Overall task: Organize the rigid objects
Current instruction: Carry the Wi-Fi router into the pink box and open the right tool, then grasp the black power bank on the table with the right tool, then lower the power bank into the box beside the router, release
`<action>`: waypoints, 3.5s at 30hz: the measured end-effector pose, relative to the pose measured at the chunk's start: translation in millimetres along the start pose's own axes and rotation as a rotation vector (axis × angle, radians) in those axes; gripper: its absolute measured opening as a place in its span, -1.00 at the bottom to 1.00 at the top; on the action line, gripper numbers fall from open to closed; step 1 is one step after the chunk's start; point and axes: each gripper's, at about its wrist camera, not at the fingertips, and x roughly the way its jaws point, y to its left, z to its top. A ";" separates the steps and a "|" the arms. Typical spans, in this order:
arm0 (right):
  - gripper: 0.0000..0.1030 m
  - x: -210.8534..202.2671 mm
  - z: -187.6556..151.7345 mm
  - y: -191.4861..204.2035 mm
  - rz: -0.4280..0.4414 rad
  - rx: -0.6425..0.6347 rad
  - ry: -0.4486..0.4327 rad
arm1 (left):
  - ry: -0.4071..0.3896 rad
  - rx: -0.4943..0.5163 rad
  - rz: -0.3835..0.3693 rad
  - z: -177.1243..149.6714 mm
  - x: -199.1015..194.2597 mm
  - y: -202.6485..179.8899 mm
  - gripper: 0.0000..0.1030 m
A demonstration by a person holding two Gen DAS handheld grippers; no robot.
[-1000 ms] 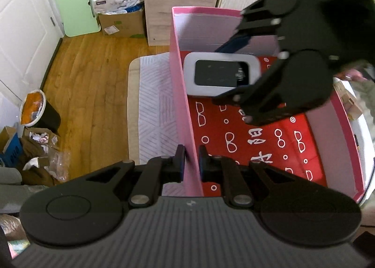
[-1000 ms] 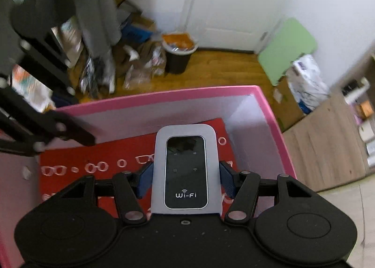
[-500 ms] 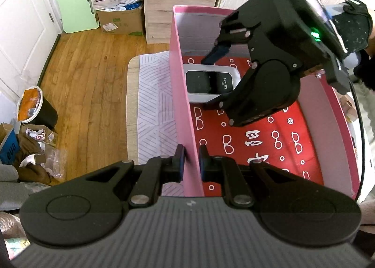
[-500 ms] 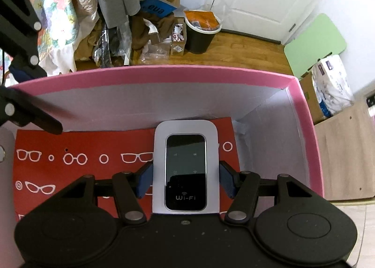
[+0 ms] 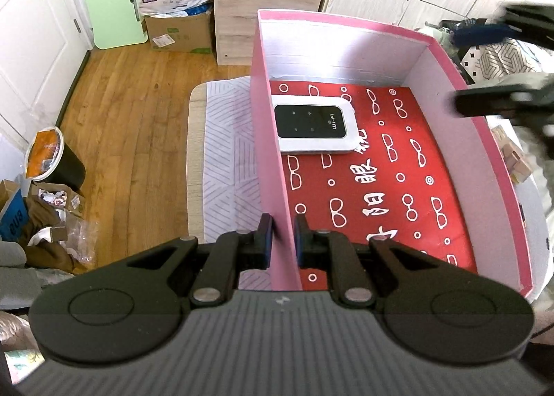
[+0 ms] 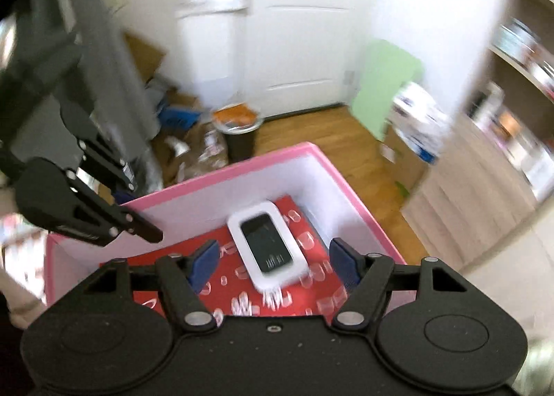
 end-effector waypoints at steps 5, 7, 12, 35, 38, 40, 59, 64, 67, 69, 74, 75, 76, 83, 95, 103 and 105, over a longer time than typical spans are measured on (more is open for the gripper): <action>0.45 -54.6 -46.5 -2.0 -0.130 0.132 -0.046 | -0.006 -0.007 0.000 -0.6 -1.1 0.0 -0.77; 0.45 -69.2 -68.3 -3.2 -0.167 0.178 -0.057 | -0.006 -0.015 -0.003 -0.2 -1.4 0.9 -0.77; 0.45 -80.8 -127.6 -7.6 -0.260 0.341 -0.072 | -0.005 -0.029 -0.001 -0.3 -1.6 1.6 -0.77; 0.81 0.1 -167.8 -64.2 -0.160 0.023 0.149 | 0.016 -0.041 0.026 3.7 1.1 -3.2 -0.77; 0.83 8.2 -166.3 -77.0 -0.129 0.033 0.173 | 0.019 -0.042 0.025 3.9 1.0 -3.3 -0.77; 0.84 11.5 -166.1 -83.8 -0.094 0.050 0.176 | 0.024 -0.047 0.022 4.4 1.3 -2.2 -0.77; 0.87 17.4 -168.5 -109.3 -0.055 0.301 0.186 | 0.029 -0.050 0.015 5.3 1.5 -0.6 -0.77; 0.87 -2.7 -169.5 -101.8 -0.080 0.333 0.136 | 0.027 -0.052 0.014 4.9 0.7 -0.7 -0.77; 0.87 -21.1 -162.4 -91.3 -0.106 0.311 0.099 | 0.026 -0.056 0.013 4.7 0.1 -0.3 -0.77; 0.87 -40.8 -154.4 -79.1 -0.153 0.271 0.036 | 0.027 -0.063 0.009 5.0 -0.4 0.2 -0.77; 0.87 -85.5 -126.8 -43.1 -0.170 0.169 -0.121 | 0.017 -0.060 0.017 3.1 -1.2 -2.2 -0.77; 0.87 -89.5 -119.4 -35.0 -0.165 0.138 -0.136 | 0.017 -0.062 0.017 2.8 -1.2 -2.2 -0.77; 0.87 -92.2 -111.3 -26.5 -0.153 0.103 -0.150 | 0.016 -0.063 0.017 2.8 -1.1 -1.9 -0.77; 0.87 -51.8 -56.8 13.1 -0.007 -0.100 -0.104 | 0.014 -0.082 0.017 2.7 -1.7 -0.1 -0.78; 0.87 73.5 -18.4 10.8 0.025 -0.289 0.234 | 0.014 -0.089 0.012 2.8 -1.7 0.1 -0.78; 0.88 94.0 -20.2 16.1 0.015 -0.365 0.313 | 0.011 -0.082 0.003 2.6 -2.3 0.7 -0.78; 0.88 94.1 -18.7 17.2 0.000 -0.380 0.306 | 0.011 -0.080 0.002 2.2 -2.4 1.0 -0.78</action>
